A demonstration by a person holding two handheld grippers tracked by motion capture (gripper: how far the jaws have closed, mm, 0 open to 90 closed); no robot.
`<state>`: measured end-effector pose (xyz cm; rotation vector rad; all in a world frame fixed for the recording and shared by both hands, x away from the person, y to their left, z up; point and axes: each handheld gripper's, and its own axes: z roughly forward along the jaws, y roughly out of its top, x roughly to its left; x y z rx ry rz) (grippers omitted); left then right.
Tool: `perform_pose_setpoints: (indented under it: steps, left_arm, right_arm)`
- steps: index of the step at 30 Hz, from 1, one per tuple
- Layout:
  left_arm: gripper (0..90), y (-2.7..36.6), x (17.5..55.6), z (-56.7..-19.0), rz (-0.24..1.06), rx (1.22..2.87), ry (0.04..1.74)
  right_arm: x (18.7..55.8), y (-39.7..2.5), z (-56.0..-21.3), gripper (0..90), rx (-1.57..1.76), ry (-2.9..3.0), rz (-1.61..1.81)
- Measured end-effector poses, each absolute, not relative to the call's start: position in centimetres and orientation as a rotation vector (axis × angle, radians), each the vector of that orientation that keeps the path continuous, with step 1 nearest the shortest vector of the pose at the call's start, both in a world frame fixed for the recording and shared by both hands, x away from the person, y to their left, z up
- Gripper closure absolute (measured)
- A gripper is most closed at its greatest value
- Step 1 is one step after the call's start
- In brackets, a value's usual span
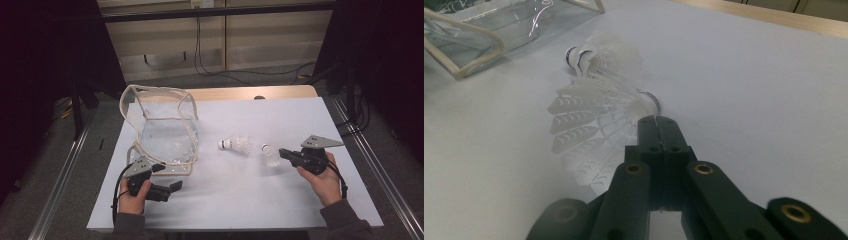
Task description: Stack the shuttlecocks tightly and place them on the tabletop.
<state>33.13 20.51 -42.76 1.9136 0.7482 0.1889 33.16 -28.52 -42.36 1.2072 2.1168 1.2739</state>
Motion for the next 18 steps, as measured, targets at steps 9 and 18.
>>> perform_pose_setpoints:
  steps: [9,18]
  left_arm:
    - [3.5,20.52,33.12,-42.74,0.187,1.915,0.75]
    - [3.5,20.56,33.13,-42.71,0.187,1.914,0.746]
  right_arm:
    - [33.17,-28.1,-42.65,90.0,1.193,2.131,1.268]
    - [33.16,-27.67,-42.92,90.0,1.166,2.161,1.247]
